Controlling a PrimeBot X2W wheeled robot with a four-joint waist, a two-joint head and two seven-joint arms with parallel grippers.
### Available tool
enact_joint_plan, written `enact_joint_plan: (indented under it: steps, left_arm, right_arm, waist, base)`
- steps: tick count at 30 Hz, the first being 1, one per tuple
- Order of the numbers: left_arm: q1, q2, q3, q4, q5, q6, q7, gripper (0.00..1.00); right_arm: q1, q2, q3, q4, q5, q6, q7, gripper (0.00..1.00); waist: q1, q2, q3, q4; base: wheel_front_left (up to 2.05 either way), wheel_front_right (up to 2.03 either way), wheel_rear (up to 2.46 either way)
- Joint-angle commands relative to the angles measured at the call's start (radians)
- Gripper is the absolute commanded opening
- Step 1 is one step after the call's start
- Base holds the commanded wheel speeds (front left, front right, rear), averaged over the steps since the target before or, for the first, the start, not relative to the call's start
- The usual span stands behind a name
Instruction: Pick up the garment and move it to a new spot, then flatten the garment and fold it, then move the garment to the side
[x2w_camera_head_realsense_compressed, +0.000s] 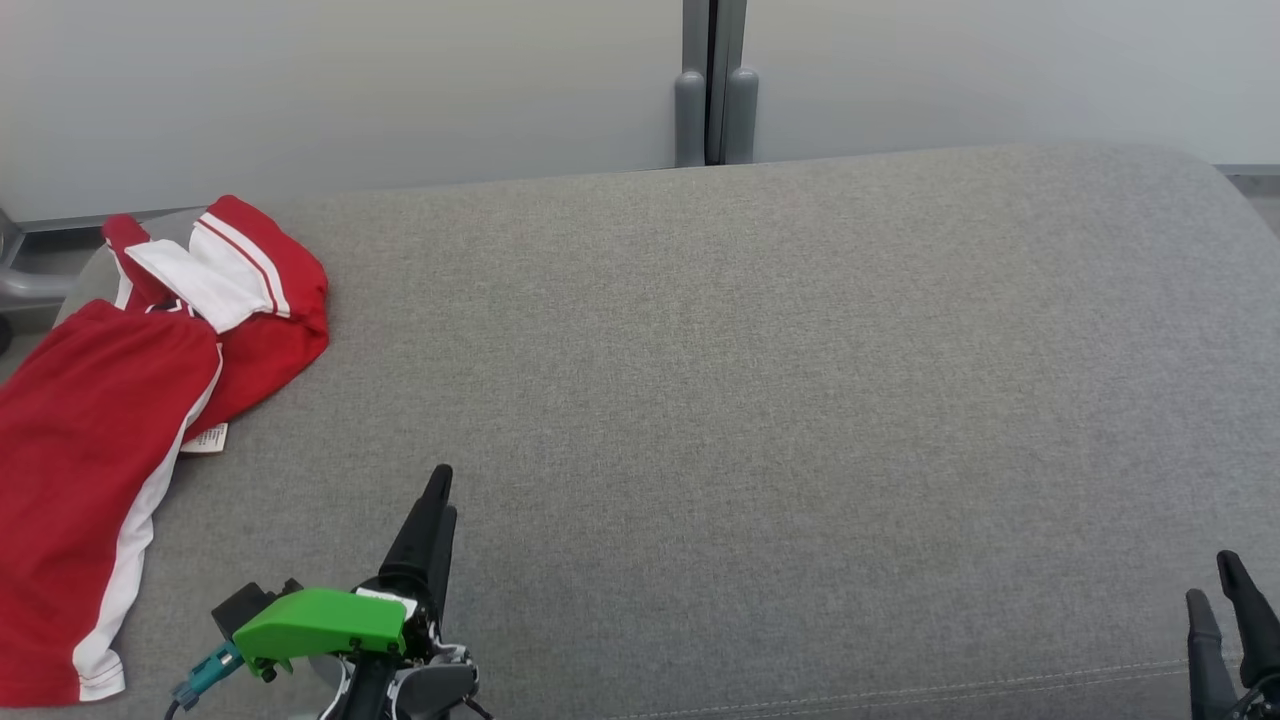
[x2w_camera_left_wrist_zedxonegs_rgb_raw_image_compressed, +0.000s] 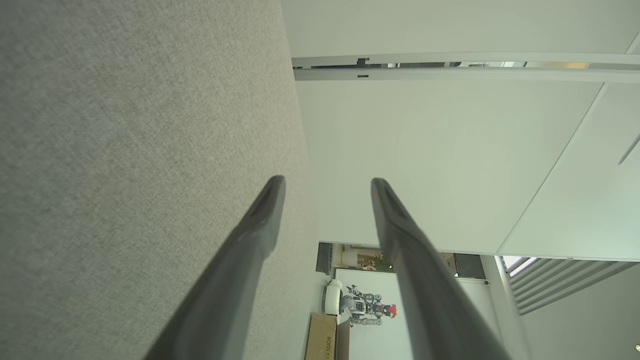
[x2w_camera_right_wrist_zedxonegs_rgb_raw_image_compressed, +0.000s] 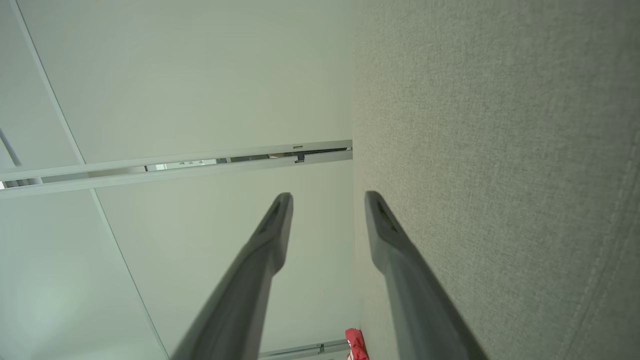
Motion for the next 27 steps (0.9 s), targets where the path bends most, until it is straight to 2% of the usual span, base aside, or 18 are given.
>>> enact_joint_plan:
  steps: [1, 13, 27]
  left_arm:
    - [-0.005, 0.0, 0.0, -0.012, 0.004, 0.0, -0.007, 1.0]
    - [0.032, 0.001, 0.007, -0.074, 0.081, 0.017, -0.057, 1.0]
    - [0.055, 0.001, 0.023, -0.159, 0.315, 0.065, -0.104, 1.0]
  right_arm:
    - [-0.004, -0.004, 0.014, -0.003, -0.004, 0.0, -0.009, 1.0]
    - [-0.039, -0.007, 0.1, 0.032, -0.076, 0.0, -0.07, 1.0]
    - [-0.089, -0.01, 0.174, 0.048, -0.295, 0.0, -0.127, 1.0]
  waist:
    - [0.0, 0.0, -0.001, 0.0]
    - [0.0, 0.0, -0.01, 0.001]
    - [0.0, 0.0, -0.022, 0.003]
  base:
    - [0.0, 0.0, 0.0]
    - [0.0, 0.0, 0.0]
    - [0.0, 0.0, 0.0]
